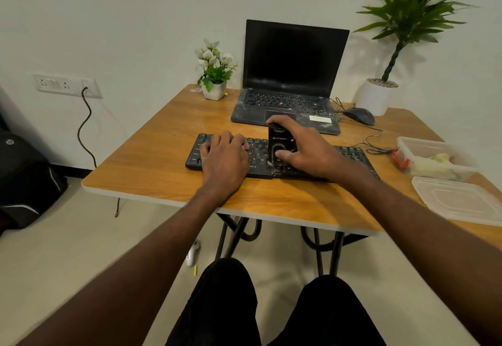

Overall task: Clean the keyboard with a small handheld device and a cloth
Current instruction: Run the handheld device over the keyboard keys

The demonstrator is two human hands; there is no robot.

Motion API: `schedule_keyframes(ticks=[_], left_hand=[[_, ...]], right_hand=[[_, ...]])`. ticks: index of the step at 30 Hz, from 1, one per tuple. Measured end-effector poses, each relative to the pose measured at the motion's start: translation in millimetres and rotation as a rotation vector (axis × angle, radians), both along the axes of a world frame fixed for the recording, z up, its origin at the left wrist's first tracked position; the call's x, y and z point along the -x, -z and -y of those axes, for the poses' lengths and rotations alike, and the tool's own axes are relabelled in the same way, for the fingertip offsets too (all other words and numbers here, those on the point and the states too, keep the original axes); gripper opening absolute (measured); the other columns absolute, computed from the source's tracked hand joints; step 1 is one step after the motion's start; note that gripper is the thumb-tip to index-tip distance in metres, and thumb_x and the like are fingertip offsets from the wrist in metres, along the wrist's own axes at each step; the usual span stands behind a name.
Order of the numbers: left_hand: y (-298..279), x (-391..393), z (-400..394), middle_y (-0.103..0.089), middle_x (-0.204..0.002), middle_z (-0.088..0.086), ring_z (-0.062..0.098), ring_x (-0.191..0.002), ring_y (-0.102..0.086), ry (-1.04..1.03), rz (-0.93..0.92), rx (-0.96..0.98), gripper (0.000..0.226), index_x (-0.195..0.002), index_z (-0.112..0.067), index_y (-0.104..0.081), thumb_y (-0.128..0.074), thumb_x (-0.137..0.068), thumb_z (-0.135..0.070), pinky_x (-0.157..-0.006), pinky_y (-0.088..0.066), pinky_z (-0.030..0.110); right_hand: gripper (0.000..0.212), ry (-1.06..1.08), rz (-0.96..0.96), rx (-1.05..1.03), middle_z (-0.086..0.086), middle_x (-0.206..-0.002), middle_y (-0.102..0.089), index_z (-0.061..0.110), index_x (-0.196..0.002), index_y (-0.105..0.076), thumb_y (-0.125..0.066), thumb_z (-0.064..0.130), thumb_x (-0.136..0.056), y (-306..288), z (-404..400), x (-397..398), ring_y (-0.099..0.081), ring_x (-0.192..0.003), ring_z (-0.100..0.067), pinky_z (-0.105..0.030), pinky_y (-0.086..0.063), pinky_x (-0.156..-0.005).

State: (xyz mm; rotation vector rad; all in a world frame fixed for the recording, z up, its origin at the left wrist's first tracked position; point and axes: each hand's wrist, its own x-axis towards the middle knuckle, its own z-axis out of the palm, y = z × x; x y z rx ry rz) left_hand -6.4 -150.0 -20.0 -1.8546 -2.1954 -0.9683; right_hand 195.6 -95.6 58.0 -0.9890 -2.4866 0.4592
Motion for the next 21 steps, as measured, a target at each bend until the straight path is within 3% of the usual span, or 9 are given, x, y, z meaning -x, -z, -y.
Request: schedule_keyframes(ticks=[3, 7, 12, 14, 16, 18, 21], left_hand=[[-0.1, 0.2, -0.4, -0.054, -0.121, -0.004, 0.02, -0.12, -0.047, 0.006, 0.01, -0.007, 0.019, -0.116, -0.029, -0.062, -0.044, -0.109, -0.027, -0.113, -0.032, 0.05], [0.3, 1.3, -0.6, -0.055, -0.122, -0.004, 0.02, -0.12, -0.048, 0.018, -0.007, -0.014, 0.021, -0.119, -0.028, -0.063, -0.045, -0.109, -0.024, -0.11, -0.032, 0.048], [0.3, -0.1, -1.1, -0.055, -0.124, -0.003, 0.021, -0.122, -0.046, -0.001, -0.018, -0.002, 0.02, -0.12, -0.029, -0.062, -0.045, -0.109, -0.025, -0.111, -0.032, 0.048], [-0.1, -0.7, 0.0, -0.055, -0.123, -0.003, 0.022, -0.122, -0.047, 0.004, -0.008, -0.001, 0.02, -0.119, -0.029, -0.062, -0.045, -0.109, -0.024, -0.111, -0.032, 0.048], [-0.6, -0.4, 1.6, -0.056, -0.122, -0.004, 0.022, -0.121, -0.048, 0.011, -0.004, 0.0, 0.02, -0.117, -0.029, -0.063, -0.046, -0.108, -0.023, -0.11, -0.033, 0.048], [0.0, -0.4, 1.9, -0.056, -0.122, -0.005, 0.021, -0.121, -0.048, 0.01, 0.003, -0.006, 0.02, -0.116, -0.03, -0.063, -0.046, -0.108, -0.024, -0.11, -0.032, 0.048], [0.4, -0.7, -0.4, -0.056, -0.122, -0.006, 0.019, -0.121, -0.047, 0.003, 0.009, -0.006, 0.02, -0.116, -0.031, -0.062, -0.046, -0.108, -0.025, -0.111, -0.032, 0.048]], right_hand=[[0.071, 0.048, 0.058, -0.095, -0.013, -0.135, -0.056, 0.031, -0.148, -0.035, -0.074, 0.015, -0.091, -12.9, -12.0, 0.5, -0.06, -0.103, -0.016, -0.017, -0.052, -0.059], [0.064, -0.03, -0.222, 0.037, -0.001, -0.132, -0.056, 0.03, -0.14, -0.042, -0.076, 0.01, -0.089, 0.4, -4.6, 22.5, -0.067, -0.1, -0.015, -0.024, -0.062, -0.067], [0.068, -0.098, 0.097, -0.045, -0.004, -0.126, -0.059, 0.036, -0.144, -0.035, -0.075, 0.02, -0.091, -5.6, -18.5, 19.9, -0.064, -0.092, -0.009, -0.019, -0.055, -0.064], [0.068, -0.116, 0.231, -0.059, -0.006, -0.128, -0.059, 0.039, -0.141, -0.035, -0.076, 0.021, -0.09, -24.5, -29.0, 20.0, -0.065, -0.097, -0.015, -0.027, -0.059, -0.071], [0.066, -0.093, 0.184, -0.031, -0.007, -0.128, -0.059, 0.037, -0.139, -0.037, -0.077, 0.02, -0.088, -31.5, -29.9, 23.4, -0.065, -0.102, -0.02, -0.035, -0.062, -0.076], [0.065, -0.073, 0.069, 0.033, -0.004, -0.128, -0.058, 0.035, -0.138, -0.039, -0.077, 0.019, -0.089, -21.1, -23.5, 23.1, -0.066, -0.102, -0.019, -0.03, -0.062, -0.072], [0.064, -0.069, 0.047, 0.048, -0.004, -0.126, -0.058, 0.037, -0.136, -0.037, -0.077, 0.016, -0.089, -7.3, -21.6, 12.5, -0.067, -0.101, -0.017, -0.033, -0.064, -0.072]])
